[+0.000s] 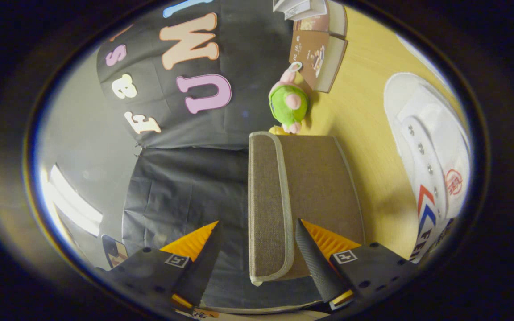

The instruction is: Open the storage box then place both shoes into the box .Put the left shoe in first, then the right shoe, with the right side of both shoes facing outward in a uniform manner.

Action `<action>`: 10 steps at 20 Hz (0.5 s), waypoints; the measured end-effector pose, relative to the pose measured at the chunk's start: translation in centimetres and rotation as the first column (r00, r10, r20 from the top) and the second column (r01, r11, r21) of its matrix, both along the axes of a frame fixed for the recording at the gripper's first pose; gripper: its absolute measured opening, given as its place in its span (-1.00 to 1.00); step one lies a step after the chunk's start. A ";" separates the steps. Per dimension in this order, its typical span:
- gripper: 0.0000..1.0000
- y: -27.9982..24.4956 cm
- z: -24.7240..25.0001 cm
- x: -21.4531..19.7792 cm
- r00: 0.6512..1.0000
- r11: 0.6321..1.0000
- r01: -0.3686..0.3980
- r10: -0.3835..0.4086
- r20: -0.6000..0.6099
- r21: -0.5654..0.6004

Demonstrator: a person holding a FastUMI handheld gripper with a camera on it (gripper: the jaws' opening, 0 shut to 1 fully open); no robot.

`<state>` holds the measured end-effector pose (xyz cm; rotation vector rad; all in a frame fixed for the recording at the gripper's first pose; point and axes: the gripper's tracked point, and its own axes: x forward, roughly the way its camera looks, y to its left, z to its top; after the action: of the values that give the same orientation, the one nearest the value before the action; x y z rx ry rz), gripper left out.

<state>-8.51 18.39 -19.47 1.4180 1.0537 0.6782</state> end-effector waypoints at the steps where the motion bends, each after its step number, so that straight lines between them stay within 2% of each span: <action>1: 0.99 0.2 -0.5 -0.2 1.000 1.000 -0.010 0.010 -0.008 -0.011; 4: 0.99 0.5 -0.5 -0.1 0.999 1.000 -0.026 0.026 -0.025 -0.005; 7: 1.00 0.0 1.3 0.6 0.999 0.998 -0.013 0.016 -0.045 0.065; 10: 1.00 -0.5 1.7 0.8 0.999 0.999 -0.011 0.013 -0.037 0.050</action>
<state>-7.75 17.90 -17.81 1.4732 1.0819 0.6928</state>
